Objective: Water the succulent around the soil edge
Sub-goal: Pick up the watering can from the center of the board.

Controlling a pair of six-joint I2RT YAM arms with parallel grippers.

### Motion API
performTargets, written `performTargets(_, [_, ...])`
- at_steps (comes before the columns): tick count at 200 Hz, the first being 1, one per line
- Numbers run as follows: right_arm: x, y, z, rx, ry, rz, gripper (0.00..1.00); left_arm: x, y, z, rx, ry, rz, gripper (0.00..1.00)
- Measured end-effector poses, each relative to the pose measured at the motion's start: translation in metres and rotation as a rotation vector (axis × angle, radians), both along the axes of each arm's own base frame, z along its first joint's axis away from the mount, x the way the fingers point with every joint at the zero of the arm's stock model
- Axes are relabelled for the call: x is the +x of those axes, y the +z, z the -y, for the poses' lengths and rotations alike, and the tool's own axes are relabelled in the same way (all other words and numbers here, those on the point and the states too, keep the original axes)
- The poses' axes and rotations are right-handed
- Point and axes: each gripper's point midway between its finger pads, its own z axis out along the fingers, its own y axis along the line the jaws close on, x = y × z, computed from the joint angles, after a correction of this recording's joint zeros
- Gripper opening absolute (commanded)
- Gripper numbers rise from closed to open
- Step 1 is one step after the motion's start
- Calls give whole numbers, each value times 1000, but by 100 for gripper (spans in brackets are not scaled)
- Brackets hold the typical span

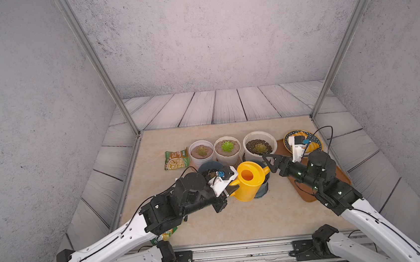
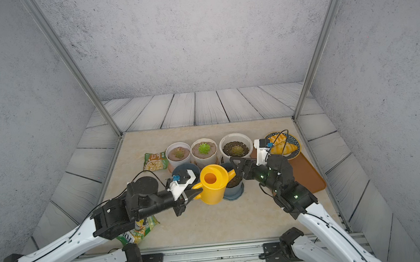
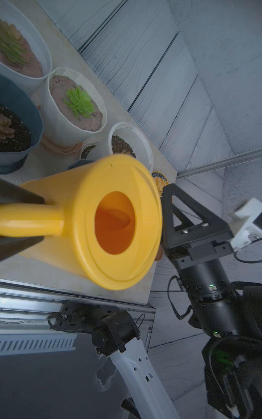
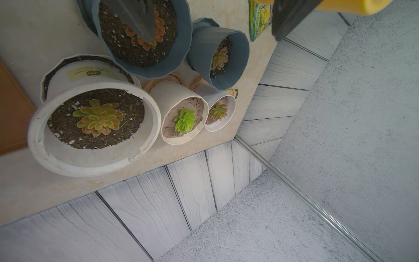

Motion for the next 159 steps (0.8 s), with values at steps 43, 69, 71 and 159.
performTargets(43, [-4,10,-5,16,29,21,83,-6,36,-5,-144,-27,105,0])
performTargets(69, [-5,18,-8,26,45,29,83,-8,45,-6,-191,-35,138,0])
performTargets(71, [-5,19,-8,27,45,29,83,-8,46,-6,-195,-35,139,0])
performTargets(159, [-8,36,-20,64,102,21,83,-15,82,-13,-366,-45,233,0])
